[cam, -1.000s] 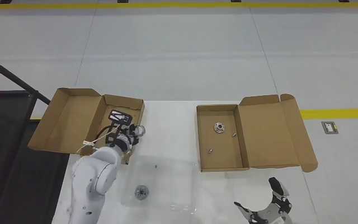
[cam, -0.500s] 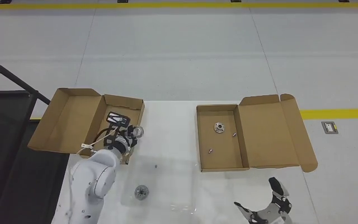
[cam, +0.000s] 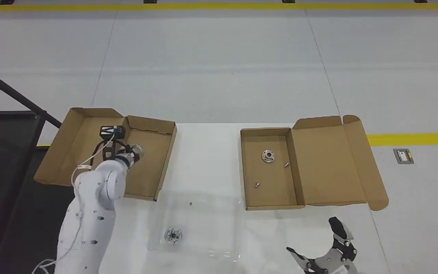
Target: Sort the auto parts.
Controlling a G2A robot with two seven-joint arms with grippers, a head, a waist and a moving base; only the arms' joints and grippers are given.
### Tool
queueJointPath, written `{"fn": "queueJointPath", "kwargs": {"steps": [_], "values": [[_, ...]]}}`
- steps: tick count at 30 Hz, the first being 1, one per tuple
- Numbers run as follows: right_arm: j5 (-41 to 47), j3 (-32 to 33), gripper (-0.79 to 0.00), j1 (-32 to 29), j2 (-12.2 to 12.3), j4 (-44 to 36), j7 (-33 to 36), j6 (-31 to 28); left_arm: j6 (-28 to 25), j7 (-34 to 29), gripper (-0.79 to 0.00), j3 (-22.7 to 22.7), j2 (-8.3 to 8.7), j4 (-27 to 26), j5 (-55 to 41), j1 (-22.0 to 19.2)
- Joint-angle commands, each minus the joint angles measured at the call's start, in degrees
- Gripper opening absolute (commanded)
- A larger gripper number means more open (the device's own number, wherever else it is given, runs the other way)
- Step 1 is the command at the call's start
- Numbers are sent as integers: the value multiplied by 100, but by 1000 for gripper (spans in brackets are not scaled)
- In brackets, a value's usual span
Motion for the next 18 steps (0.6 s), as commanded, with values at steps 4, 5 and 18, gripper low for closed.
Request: {"fn": "queueJointPath", "kwargs": {"steps": [4,5,18], "values": [[0,0,0,0,0,0,0,0,237,167,-785,548,-113,1190,275,-637],[0,0,0,0,0,0,0,0,282,213,-785,631,-137,1371,296,-744],[0,0,0,0,0,0,0,0,527,829,-677,1452,-485,3217,161,-1714]]}}
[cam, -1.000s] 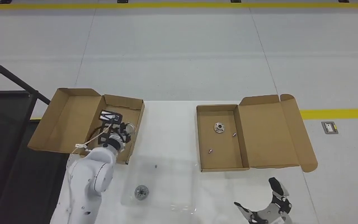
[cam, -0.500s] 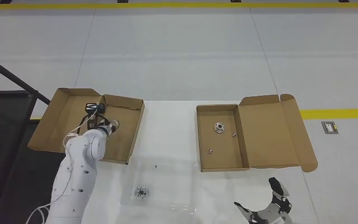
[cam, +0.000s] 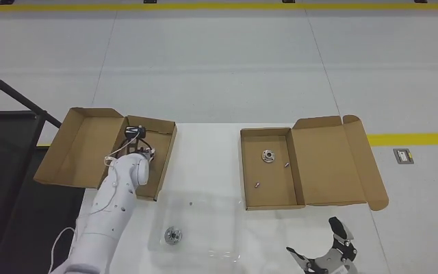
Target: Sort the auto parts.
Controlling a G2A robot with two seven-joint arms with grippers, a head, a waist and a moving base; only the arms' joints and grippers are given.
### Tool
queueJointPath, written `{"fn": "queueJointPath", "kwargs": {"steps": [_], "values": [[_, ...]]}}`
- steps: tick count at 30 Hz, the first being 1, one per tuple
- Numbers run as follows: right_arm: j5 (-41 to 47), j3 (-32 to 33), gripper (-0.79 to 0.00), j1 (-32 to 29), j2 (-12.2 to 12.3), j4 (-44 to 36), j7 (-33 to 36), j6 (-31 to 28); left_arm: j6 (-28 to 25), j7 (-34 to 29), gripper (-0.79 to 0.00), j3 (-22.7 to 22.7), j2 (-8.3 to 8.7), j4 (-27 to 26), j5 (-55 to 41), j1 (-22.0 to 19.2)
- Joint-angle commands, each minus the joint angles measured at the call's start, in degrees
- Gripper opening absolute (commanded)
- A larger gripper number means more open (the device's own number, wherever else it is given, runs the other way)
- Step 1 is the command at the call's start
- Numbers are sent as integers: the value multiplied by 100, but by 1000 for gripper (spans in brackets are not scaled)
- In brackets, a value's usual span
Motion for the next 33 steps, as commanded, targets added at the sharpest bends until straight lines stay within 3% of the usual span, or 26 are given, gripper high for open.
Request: {"fn": "queueJointPath", "kwargs": {"steps": [1,4,7,8,9,13,15,18,23,26,31,33], "values": [[0,0,0,0,0,0,0,0,-19,47,-613,61,-34,198,-20,-99],[0,0,0,0,0,0,0,0,-37,103,-459,131,-76,420,-37,-209],[0,0,0,0,0,0,0,0,-27,169,-391,166,-109,528,-69,-286],[0,0,0,0,0,0,0,0,-11,215,-268,160,-112,514,-81,-304],[0,0,0,0,0,0,0,0,-2,249,-237,145,-112,487,-98,-307],[0,0,0,0,0,0,0,0,-72,328,-234,-4,-66,53,-182,-230],[0,0,0,0,0,0,0,0,-182,275,-252,-135,-11,-410,-216,-60],[0,0,0,0,0,0,0,0,-408,71,-259,-368,100,-1498,-176,419],[0,0,0,0,0,0,0,0,-1000,-525,-249,-851,289,-3817,-183,1644],[0,0,0,0,0,0,0,0,-1407,-777,-240,-994,358,-4946,-258,2402],[0,0,0,0,0,0,0,0,-2517,-1284,-212,-978,461,-6018,-251,3246],[0,0,0,0,0,0,0,0,-2990,-1435,-135,-960,505,-6334,-197,3506]]}}
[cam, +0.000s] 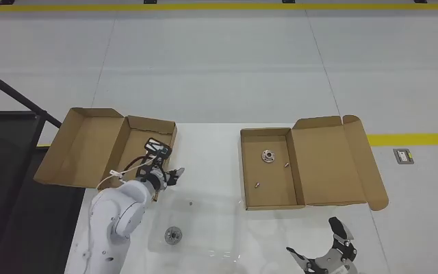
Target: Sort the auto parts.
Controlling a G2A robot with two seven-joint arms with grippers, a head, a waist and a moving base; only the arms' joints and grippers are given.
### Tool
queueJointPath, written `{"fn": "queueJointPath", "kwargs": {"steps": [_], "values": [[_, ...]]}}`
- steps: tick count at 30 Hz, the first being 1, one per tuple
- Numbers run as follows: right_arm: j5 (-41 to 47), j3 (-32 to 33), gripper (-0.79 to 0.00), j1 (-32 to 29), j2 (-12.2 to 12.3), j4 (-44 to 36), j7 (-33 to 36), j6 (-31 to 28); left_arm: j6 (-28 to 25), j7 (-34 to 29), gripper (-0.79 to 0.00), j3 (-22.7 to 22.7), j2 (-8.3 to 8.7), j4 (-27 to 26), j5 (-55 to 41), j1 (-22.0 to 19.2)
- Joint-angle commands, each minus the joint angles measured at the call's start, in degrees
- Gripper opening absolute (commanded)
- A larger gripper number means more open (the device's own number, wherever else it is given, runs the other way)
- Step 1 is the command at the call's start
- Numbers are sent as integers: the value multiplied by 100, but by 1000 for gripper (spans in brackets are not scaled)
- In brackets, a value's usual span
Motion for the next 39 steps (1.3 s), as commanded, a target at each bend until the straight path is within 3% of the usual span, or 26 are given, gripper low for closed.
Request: {"fn": "queueJointPath", "kwargs": {"steps": [1,2,5,16,18,26,30,39], "values": [[0,0,0,0,0,0,0,0,-617,-174,-77,45,48,-346,39,315],[0,0,0,0,0,0,0,0,-852,-266,-18,38,72,-490,62,431],[0,0,0,0,0,0,0,0,-1481,-500,0,64,137,-836,195,732],[0,0,0,0,0,0,0,0,-1481,-500,0,64,137,-836,195,732],[0,0,0,0,0,0,0,0,-2008,-608,0,216,166,-737,156,812],[0,0,0,0,0,0,0,0,-2681,-1002,0,194,294,-1227,287,1275],[0,0,0,0,0,0,0,0,-2535,-1179,0,399,366,-1296,609,1447],[0,0,0,0,0,0,0,0,-2433,-1125,0,393,366,-1173,614,1463]]}}
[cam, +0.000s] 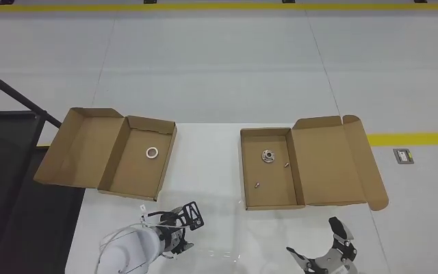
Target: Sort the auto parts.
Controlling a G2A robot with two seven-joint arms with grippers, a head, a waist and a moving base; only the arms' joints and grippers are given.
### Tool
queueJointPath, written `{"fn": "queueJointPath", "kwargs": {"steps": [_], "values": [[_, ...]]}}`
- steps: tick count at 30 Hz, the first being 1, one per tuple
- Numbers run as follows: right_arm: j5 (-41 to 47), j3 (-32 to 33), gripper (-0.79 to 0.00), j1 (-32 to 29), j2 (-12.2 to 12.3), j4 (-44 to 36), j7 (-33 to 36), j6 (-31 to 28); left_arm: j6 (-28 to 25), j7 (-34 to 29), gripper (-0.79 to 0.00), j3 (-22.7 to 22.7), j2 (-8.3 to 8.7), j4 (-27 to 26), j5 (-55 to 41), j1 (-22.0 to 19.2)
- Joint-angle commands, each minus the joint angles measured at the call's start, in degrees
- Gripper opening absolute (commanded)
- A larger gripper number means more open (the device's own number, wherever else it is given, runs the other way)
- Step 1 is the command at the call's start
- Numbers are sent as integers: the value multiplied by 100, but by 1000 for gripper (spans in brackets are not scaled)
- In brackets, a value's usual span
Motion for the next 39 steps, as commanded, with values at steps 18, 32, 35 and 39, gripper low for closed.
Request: {"fn": "queueJointPath", "kwargs": {"steps": [18,32,35,39], "values": [[0,0,0,0,0,0,0,0,1238,-1252,0,535,6,820,-290,-499],[0,0,0,0,0,0,0,0,1701,-1715,-37,897,16,1231,-509,-886],[0,0,0,0,0,0,0,0,1773,-1786,-89,953,24,1330,-610,-979],[0,0,0,0,0,0,0,0,1836,-1850,-135,1007,26,1455,-694,-1090]]}}
